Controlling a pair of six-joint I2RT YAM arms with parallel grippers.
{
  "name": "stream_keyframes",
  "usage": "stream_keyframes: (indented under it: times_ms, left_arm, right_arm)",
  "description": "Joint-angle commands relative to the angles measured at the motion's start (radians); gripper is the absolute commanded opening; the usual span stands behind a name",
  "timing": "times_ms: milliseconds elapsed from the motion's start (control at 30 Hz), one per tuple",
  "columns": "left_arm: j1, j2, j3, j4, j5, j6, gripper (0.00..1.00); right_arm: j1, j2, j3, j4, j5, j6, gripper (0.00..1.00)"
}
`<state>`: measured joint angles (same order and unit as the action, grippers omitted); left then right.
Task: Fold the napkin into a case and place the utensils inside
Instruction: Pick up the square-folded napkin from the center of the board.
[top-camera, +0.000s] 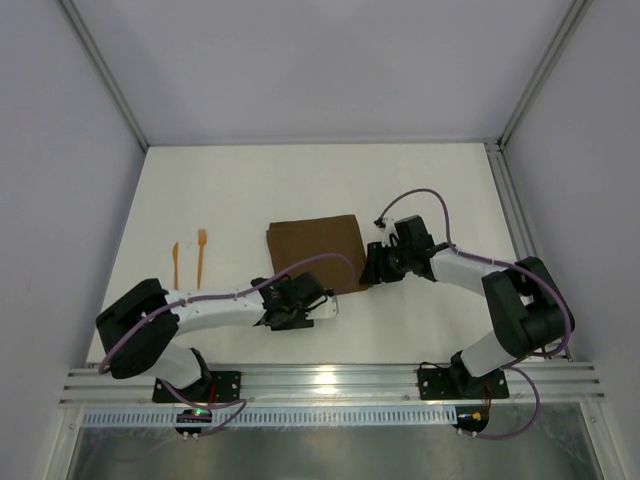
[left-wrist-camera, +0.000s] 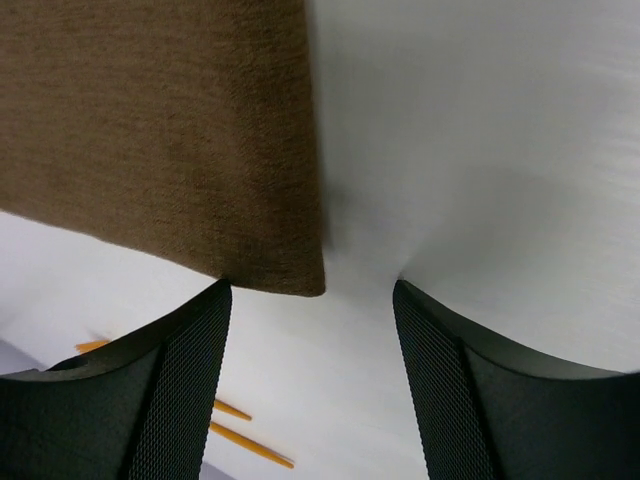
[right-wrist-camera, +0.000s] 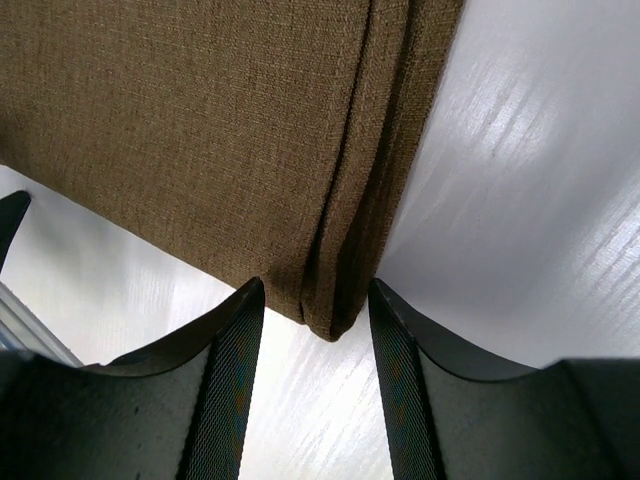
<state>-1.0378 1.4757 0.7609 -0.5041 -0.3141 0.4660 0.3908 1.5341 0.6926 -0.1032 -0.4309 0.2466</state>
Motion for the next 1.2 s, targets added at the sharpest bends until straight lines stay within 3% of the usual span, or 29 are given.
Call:
stream_keyframes:
  times_ms: [0, 133, 333, 533, 600, 733, 800, 900, 933, 1000, 1067, 1167]
  left_arm:
    - [-0.002, -0.025, -0.040, 0.151, -0.112, 0.025, 0.68]
    - [-0.002, 0.000, -0.089, 0.255, -0.178, 0.039, 0.62]
    - [-0.002, 0.057, -0.141, 0.418, -0.278, 0.074, 0.40]
    - [-0.001, 0.034, -0.161, 0.480, -0.321, 0.094, 0.00]
    - [0.018, -0.021, -0.156, 0.467, -0.277, 0.108, 0.00]
    - [0.106, -0.152, -0.100, 0.336, -0.096, 0.103, 0.00]
    - [0.148, -0.204, -0.058, 0.251, -0.033, 0.109, 0.00]
    - [0.211, -0.250, -0.014, 0.178, 0.026, 0.129, 0.00]
    - [0.223, -0.256, -0.009, 0.171, 0.033, 0.138, 0.00]
    - [0.226, -0.265, -0.011, 0.162, 0.038, 0.154, 0.00]
    - [0.226, -0.272, -0.008, 0.150, 0.052, 0.154, 0.00]
    - [0.226, -0.279, -0.006, 0.136, 0.059, 0.154, 0.00]
  right_arm:
    - [0.002, 0.008, -0.013, 0.003, 0.000, 0.003, 0.51]
    - [0.002, 0.009, -0.010, 0.008, -0.014, -0.003, 0.51]
    - [0.000, -0.055, -0.007, 0.010, -0.017, -0.036, 0.51]
    - [0.000, -0.267, -0.056, 0.129, -0.017, -0.145, 0.56]
    - [0.002, -0.407, -0.093, 0.213, -0.014, -0.203, 0.61]
    - [0.003, -0.642, -0.317, 0.666, -0.075, -0.310, 0.74]
    - [0.010, -0.704, -0.382, 0.744, -0.097, -0.398, 0.76]
    - [0.084, -0.749, -0.409, 0.657, -0.098, -0.556, 0.76]
    - [0.132, -0.721, -0.404, 0.580, -0.069, -0.687, 0.76]
    - [0.329, -0.669, -0.392, 0.487, 0.032, -0.820, 0.77]
    - [0.449, -0.573, -0.358, 0.380, 0.174, -0.897, 0.77]
    - [0.502, -0.499, -0.358, 0.394, 0.283, -0.954, 0.78]
